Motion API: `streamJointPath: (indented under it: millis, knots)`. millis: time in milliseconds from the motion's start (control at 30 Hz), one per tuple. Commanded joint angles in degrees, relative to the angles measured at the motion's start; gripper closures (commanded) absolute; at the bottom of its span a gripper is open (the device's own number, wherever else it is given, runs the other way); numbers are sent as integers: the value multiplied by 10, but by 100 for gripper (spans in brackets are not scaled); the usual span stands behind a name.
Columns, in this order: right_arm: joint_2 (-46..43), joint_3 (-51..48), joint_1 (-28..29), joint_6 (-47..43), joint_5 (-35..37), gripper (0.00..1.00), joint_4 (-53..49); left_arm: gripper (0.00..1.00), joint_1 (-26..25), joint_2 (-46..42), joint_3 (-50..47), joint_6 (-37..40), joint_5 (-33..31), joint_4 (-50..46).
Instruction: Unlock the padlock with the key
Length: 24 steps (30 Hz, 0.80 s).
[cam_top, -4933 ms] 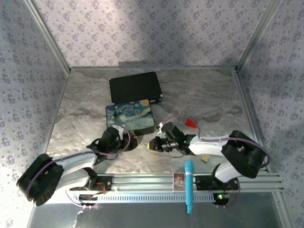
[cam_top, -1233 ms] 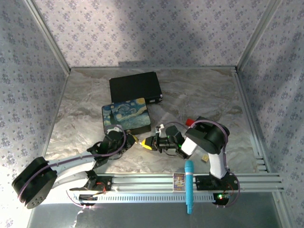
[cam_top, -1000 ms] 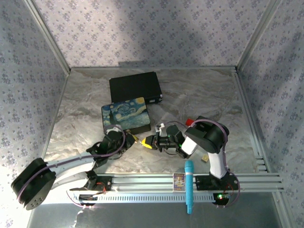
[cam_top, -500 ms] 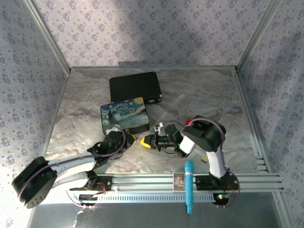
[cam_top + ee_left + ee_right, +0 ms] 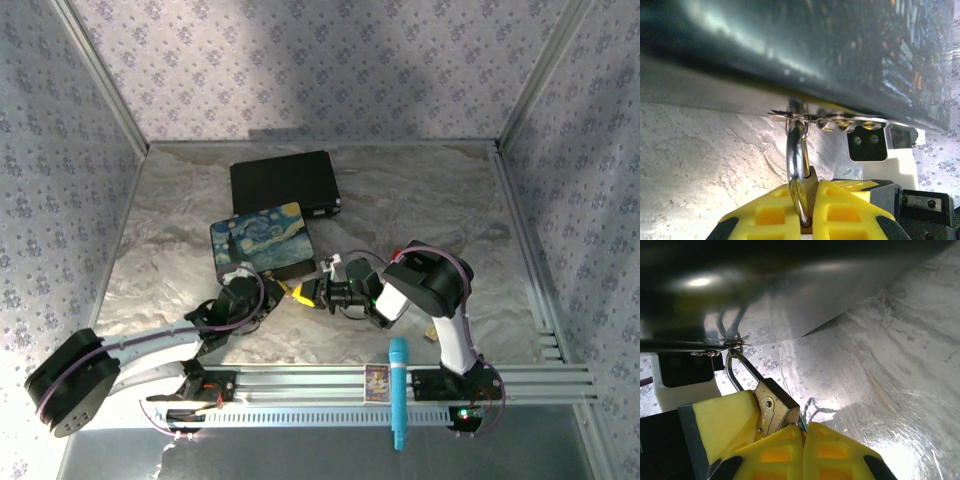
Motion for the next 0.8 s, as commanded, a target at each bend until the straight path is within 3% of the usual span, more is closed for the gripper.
streamJointPath:
  millis: [0, 300, 500, 733, 767]
  knots:
    - [13, 29, 1, -4, 22, 100, 26, 100, -29, -30, 34, -20, 116, 77]
    - [-14, 35, 7, -1, 32, 100, 27, 100, -63, 29, 46, -11, 105, 73]
    - [-52, 21, 16, -5, 48, 100, 14, 92, -72, 66, 44, -11, 86, 80]
    - [-71, -4, 13, -29, 60, 99, -13, 87, -77, 56, 51, -4, 74, 52]
    - [-74, -7, 14, -35, 61, 97, -20, 90, -76, 54, 51, -4, 73, 48]
